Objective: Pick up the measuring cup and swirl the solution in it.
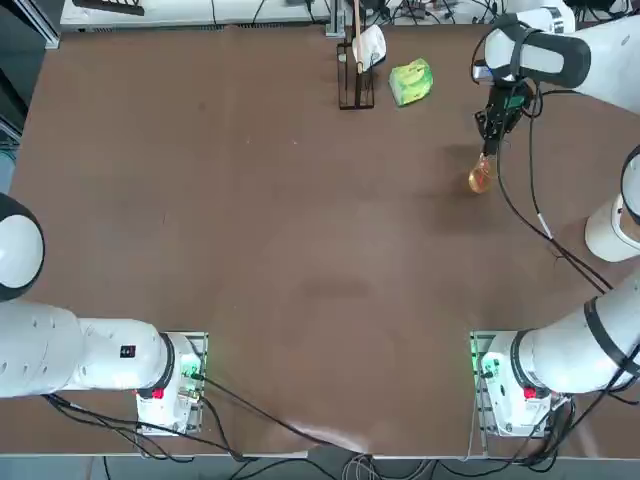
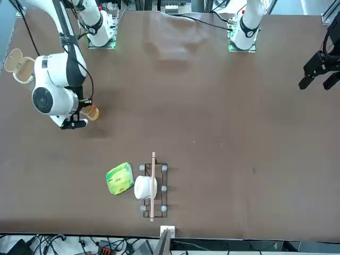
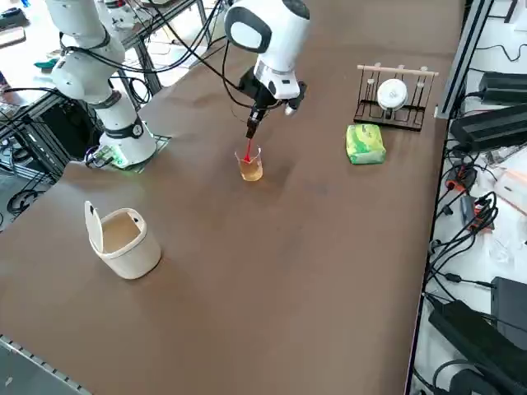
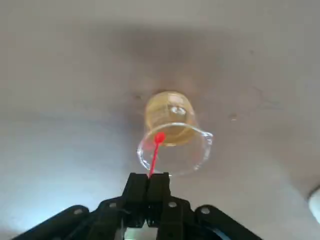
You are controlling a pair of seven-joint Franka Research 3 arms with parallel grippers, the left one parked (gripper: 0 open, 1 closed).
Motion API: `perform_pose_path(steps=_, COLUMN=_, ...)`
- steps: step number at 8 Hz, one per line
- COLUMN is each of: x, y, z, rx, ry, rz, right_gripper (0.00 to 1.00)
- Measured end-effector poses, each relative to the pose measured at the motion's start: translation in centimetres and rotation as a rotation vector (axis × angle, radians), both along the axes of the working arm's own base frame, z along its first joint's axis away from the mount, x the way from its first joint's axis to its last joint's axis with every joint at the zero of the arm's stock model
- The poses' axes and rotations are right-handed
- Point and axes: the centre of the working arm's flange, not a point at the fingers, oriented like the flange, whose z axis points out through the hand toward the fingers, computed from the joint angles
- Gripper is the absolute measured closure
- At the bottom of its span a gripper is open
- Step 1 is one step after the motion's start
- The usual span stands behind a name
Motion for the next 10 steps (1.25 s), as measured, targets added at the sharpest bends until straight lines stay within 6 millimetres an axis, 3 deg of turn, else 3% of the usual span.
perform_pose_path(steps=5, x=1.2, y=-2.4, z=-0.2, rx=-0.061, ry=-0.075, rz=0.023, right_gripper=0.98)
perform_pose_path(steps=10, x=1.4, y=-1.3, z=-0.3, rx=0.023, ry=-0.103, rz=-0.086, right_gripper=0.98)
